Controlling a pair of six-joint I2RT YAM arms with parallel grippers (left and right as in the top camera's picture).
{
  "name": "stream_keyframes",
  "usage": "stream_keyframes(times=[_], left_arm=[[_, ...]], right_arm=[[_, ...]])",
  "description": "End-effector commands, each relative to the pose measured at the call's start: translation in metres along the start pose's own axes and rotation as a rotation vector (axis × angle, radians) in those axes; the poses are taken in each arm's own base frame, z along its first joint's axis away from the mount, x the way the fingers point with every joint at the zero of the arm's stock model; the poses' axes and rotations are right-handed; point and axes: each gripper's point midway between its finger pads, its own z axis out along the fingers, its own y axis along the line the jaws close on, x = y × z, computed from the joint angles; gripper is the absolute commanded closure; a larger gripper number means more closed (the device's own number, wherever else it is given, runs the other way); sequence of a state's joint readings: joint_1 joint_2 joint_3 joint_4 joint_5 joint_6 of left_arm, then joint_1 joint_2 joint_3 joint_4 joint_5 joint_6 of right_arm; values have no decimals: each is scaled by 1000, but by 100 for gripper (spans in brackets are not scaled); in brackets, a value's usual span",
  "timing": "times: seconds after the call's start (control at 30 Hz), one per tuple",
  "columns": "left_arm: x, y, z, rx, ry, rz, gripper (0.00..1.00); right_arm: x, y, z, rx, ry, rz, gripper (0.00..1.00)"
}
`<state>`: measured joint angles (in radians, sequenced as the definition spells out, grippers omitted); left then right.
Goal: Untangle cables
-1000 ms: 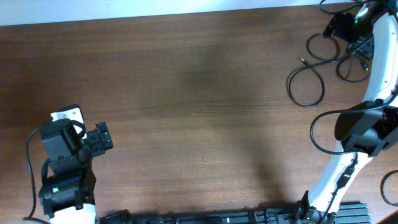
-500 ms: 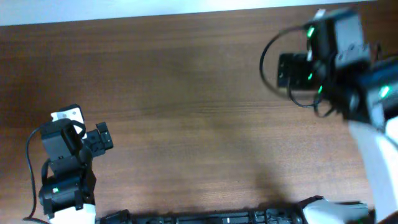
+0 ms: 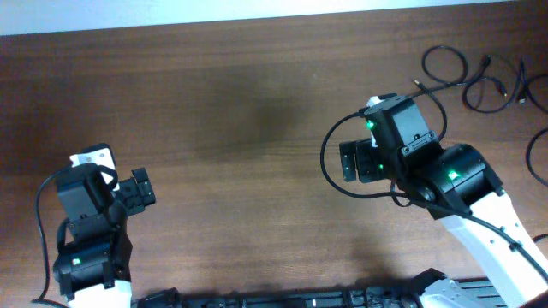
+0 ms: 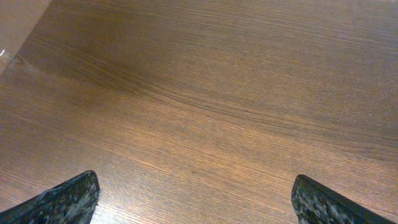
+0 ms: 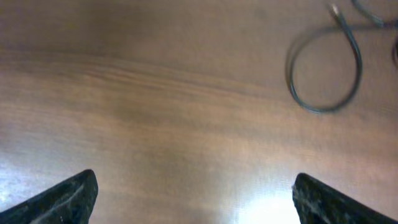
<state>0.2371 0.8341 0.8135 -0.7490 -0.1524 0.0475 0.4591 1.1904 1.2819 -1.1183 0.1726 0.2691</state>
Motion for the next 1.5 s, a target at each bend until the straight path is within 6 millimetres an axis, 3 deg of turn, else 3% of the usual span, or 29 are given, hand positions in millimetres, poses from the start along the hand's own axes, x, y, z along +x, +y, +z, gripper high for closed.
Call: stream_keyframes(times=[0.0,0.03,0.1,0.17,0.37,0.5,0.63,0.73,0.8,0.9,1.07,1.47], left_arm=[[0,-1,0,5,-4,-12,1],[0,-1,0,5,-4,-12,1],[0,-1,0,5,-4,-12,1],[0,-1,0,5,-4,-12,1],[0,-1,0,5,-4,-12,1],[0,-1,0,5,-4,-12,1],[0,-1,0,5,-4,-12,1],[0,-1,0,5,-4,-12,1],[0,-1,0,5,-4,-12,1],[0,-1,0,5,-4,-12,1],[0,-1,0,5,-4,-12,1],[0,-1,0,5,-4,-12,1]], right_arm=[[-14,4,-14,-109,-94,-111,1],[-18,4,-14,-176,-129,-149,2],[-20,-23,-3,-134,-193,-72,1],[-16,-32,8,-118,-320,-51,1],[29,-32,61,-121,-628,-56,1],[56,-34,77,-115,-840,-57,1],[63,-42,74,-85,-833,-41,1],[95,-51,89,-33,-710,-22,1],[80,-56,64,-15,-836,-9,1],[71,-68,45,28,-927,19,1],[72,-84,45,83,-924,53,1],[72,-83,45,82,-924,52,1]])
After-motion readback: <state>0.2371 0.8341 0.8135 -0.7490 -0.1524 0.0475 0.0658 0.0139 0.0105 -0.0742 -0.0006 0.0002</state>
